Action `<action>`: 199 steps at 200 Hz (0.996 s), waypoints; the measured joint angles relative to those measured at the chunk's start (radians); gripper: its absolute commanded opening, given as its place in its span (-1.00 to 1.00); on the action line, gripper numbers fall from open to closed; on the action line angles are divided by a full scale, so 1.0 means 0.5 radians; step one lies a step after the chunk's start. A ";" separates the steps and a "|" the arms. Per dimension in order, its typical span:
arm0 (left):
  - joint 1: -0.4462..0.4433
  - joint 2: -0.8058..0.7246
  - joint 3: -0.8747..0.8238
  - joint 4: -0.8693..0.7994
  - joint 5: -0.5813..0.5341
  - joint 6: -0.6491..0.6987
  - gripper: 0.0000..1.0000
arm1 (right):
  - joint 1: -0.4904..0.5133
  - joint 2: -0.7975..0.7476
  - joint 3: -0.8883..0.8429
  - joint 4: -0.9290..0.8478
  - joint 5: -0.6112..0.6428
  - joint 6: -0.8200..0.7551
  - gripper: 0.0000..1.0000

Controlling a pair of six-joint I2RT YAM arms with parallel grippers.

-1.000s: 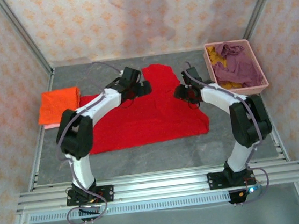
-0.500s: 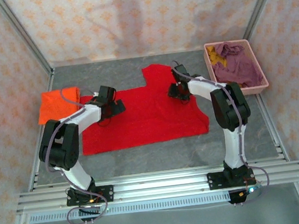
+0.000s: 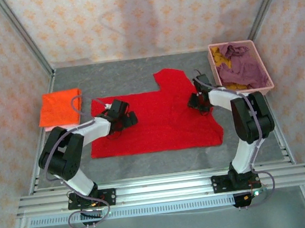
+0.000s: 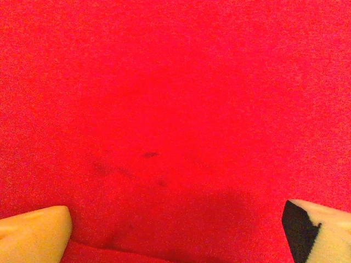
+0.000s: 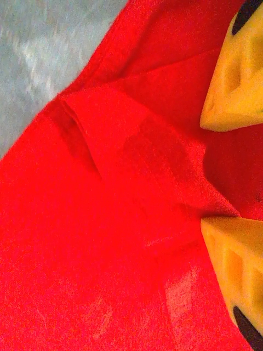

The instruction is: Fold and stack the t-shirts

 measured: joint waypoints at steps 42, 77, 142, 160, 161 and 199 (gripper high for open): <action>-0.101 -0.098 -0.106 0.066 -0.017 -0.159 1.00 | -0.046 -0.080 -0.094 0.001 0.025 0.023 -0.05; -0.104 -0.149 -0.047 -0.145 -0.206 -0.214 0.99 | -0.041 -0.140 -0.111 -0.003 0.006 0.037 0.08; 0.216 -0.050 0.450 -0.495 -0.552 -0.169 0.88 | 0.150 -0.385 -0.039 0.024 0.100 -0.076 0.33; 0.350 0.078 0.587 -0.566 -0.558 -0.150 0.74 | 0.207 -0.391 0.004 0.060 0.128 -0.106 0.33; 0.360 0.088 0.599 -0.575 -0.559 -0.145 0.73 | 0.211 -0.391 0.007 0.063 0.130 -0.108 0.33; 0.553 0.391 0.912 -0.724 -0.555 -0.108 0.30 | 0.269 -0.388 0.085 0.081 0.144 -0.106 0.33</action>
